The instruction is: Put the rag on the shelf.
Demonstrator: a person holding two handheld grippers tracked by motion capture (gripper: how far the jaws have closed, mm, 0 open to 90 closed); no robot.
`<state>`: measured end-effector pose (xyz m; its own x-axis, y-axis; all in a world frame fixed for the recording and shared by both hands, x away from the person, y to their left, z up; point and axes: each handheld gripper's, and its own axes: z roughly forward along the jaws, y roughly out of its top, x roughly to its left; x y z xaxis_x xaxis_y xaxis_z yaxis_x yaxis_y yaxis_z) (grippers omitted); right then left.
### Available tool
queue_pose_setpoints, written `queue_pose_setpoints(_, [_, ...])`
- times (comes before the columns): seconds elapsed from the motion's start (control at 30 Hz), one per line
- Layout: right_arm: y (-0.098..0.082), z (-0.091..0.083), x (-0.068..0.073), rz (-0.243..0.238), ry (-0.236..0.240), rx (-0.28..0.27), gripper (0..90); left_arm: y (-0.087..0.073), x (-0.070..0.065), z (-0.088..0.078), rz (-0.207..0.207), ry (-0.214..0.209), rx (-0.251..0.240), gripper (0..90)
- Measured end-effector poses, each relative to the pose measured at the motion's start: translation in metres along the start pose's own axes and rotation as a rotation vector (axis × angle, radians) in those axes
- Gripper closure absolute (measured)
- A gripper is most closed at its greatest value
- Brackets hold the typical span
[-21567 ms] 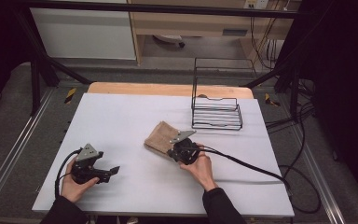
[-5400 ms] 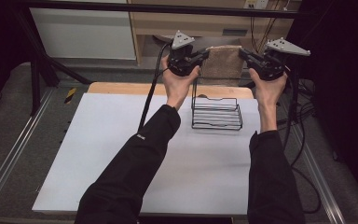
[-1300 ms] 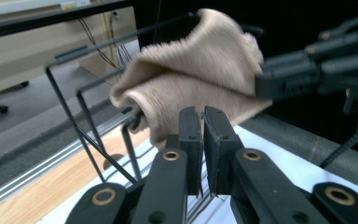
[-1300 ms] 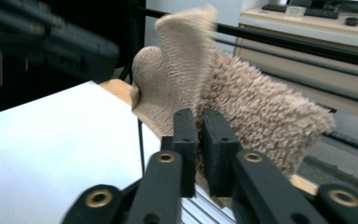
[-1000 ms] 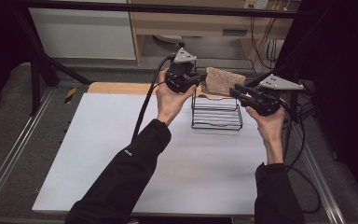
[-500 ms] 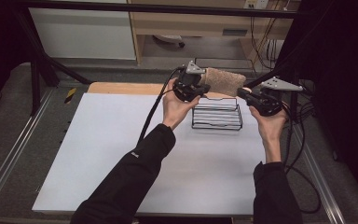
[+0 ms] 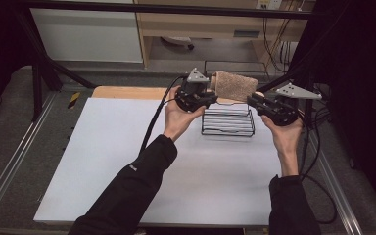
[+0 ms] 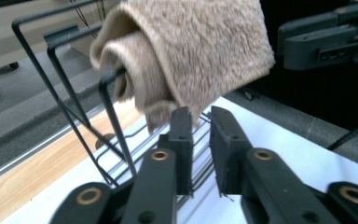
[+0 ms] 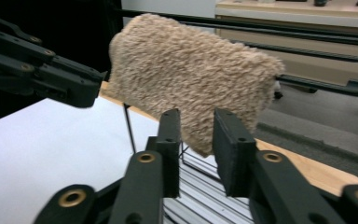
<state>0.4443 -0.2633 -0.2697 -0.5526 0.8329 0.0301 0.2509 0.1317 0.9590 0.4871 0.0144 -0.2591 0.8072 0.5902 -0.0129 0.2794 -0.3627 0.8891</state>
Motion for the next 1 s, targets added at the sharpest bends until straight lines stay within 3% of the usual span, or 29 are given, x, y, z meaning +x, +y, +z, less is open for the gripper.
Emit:
queue_pose_setpoints(0.3, [-0.014,-0.005,0.018,0.001,0.021,0.029,46.3,-0.037,0.004,-0.026,0.001,-0.003,0.037,55.2])
queue_pose_setpoints(0.53, [-0.037,-0.002,0.030,0.038,0.056,0.060,29.6,-0.076,0.017,-0.052,-0.034,0.013,0.065,39.7])
queue_pose_setpoints(0.8, [-0.061,0.004,0.043,0.049,0.092,0.123,14.2,-0.129,0.031,-0.080,-0.093,0.029,0.096,24.1])
queue_pose_setpoints(1.0, [-0.075,0.005,0.052,0.055,0.111,0.156,8.0,-0.165,0.037,-0.104,-0.108,0.065,0.116,15.8])
